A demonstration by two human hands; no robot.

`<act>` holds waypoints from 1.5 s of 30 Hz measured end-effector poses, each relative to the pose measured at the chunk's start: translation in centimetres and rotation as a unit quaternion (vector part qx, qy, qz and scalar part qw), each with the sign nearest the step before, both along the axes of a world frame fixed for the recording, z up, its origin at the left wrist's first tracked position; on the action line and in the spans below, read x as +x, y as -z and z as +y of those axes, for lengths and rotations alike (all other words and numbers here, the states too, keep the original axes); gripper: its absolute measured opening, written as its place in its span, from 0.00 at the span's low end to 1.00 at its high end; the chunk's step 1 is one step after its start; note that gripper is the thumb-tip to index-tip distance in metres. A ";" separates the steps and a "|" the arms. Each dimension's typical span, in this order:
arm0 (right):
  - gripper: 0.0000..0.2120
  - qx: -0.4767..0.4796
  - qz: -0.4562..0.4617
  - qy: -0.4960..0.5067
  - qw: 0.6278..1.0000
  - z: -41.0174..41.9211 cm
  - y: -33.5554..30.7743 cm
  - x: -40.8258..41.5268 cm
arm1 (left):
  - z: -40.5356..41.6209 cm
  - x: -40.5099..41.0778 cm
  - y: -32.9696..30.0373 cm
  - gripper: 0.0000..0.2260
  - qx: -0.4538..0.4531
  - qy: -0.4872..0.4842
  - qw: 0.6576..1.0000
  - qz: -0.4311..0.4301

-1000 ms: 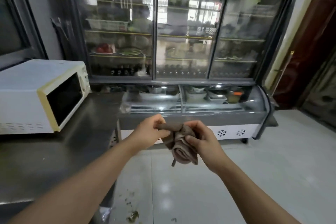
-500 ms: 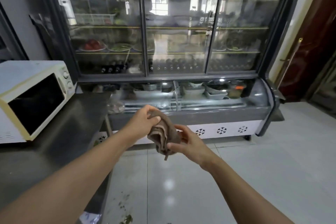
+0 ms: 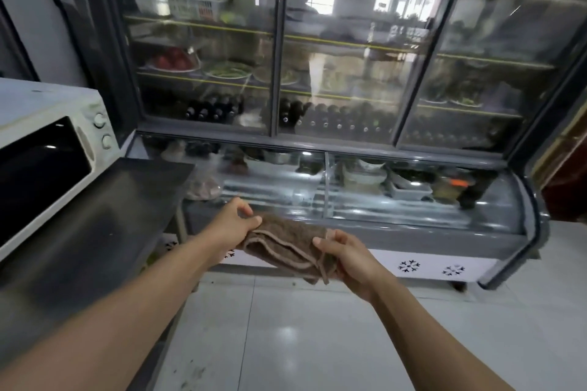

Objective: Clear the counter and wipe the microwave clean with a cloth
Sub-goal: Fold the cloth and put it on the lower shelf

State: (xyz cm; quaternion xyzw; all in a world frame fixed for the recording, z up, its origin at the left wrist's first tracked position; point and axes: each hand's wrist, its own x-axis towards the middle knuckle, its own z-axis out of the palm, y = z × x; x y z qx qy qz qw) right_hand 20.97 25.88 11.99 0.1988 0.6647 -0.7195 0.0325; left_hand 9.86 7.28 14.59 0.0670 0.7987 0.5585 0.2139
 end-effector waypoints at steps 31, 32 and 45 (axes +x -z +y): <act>0.31 0.087 -0.096 -0.458 0.880 10.7 14.2 -37.8 | 10.0 -16.1 15.8 0.21 -0.070 -0.333 0.935 -0.096; 0.31 0.092 -0.103 -0.469 0.872 10.1 15.1 -38.6 | 9.4 -16.5 16.9 0.20 -0.071 -0.339 0.934 -0.091; 0.31 0.187 -0.133 -0.537 0.812 0.7 29.3 -49.7 | 4.3 -24.4 34.5 0.23 -0.072 -0.423 0.895 -0.124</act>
